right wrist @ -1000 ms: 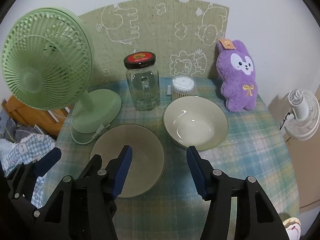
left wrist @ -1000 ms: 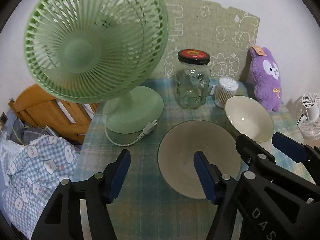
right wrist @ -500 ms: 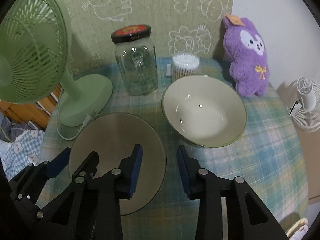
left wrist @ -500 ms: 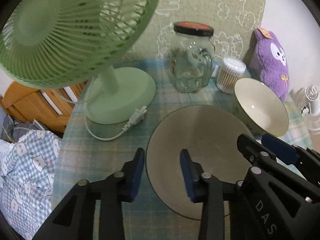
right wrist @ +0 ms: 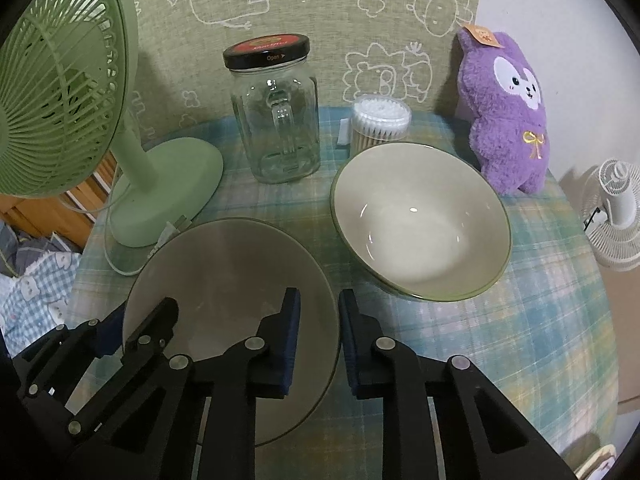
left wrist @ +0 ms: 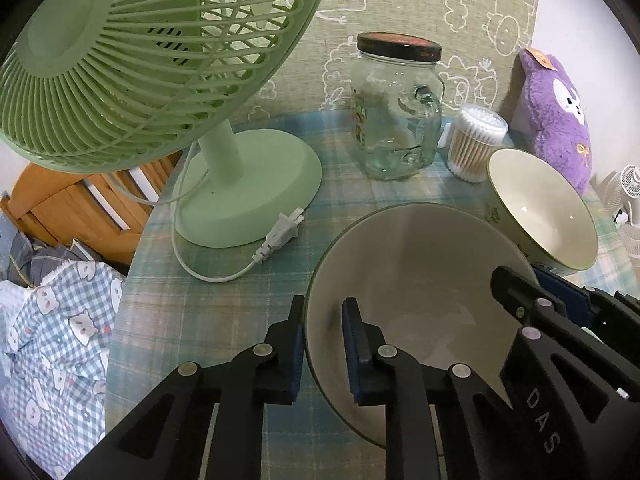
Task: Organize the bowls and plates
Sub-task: 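Close both grippers on the rim of the plain cream bowl, then lift the cream bowl with both grippers and carry it toward the plate stack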
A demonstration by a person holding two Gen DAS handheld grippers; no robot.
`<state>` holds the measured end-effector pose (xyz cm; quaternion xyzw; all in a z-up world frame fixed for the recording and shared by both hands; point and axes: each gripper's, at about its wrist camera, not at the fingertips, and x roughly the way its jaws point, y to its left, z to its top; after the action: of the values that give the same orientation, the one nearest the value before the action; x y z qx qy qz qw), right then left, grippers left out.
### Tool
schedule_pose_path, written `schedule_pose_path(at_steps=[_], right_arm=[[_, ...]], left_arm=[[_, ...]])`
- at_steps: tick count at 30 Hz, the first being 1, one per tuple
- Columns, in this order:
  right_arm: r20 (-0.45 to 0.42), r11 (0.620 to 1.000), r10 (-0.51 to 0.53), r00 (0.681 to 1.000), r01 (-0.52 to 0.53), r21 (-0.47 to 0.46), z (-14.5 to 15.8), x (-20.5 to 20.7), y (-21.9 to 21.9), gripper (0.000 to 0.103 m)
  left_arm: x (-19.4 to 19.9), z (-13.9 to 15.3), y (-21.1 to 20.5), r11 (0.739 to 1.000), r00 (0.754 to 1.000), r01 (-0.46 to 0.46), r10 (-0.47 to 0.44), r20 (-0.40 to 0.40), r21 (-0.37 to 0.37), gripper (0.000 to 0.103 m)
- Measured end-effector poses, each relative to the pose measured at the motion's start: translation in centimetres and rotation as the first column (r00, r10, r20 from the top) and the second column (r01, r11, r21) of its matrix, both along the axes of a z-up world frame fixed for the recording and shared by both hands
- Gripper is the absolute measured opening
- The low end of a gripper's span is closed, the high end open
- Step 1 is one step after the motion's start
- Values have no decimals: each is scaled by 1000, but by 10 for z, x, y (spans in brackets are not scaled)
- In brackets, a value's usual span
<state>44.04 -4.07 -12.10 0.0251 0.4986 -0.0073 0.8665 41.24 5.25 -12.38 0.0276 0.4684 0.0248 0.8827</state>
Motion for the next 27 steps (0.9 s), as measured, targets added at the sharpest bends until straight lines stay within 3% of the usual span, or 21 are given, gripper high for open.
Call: schedule_pose_path(at_steps=[9,27], right_arm=[[-1,1000,10,1000,-10,-12,4,-3,0,19],[41,999,35,999,-35,-4,45,-34,-11,19]], left_arm=[[-2,2,1,1000,1000,-11,11,-8,-3,14],[-33,41,-10,999,999,-39,39,33,1,14]])
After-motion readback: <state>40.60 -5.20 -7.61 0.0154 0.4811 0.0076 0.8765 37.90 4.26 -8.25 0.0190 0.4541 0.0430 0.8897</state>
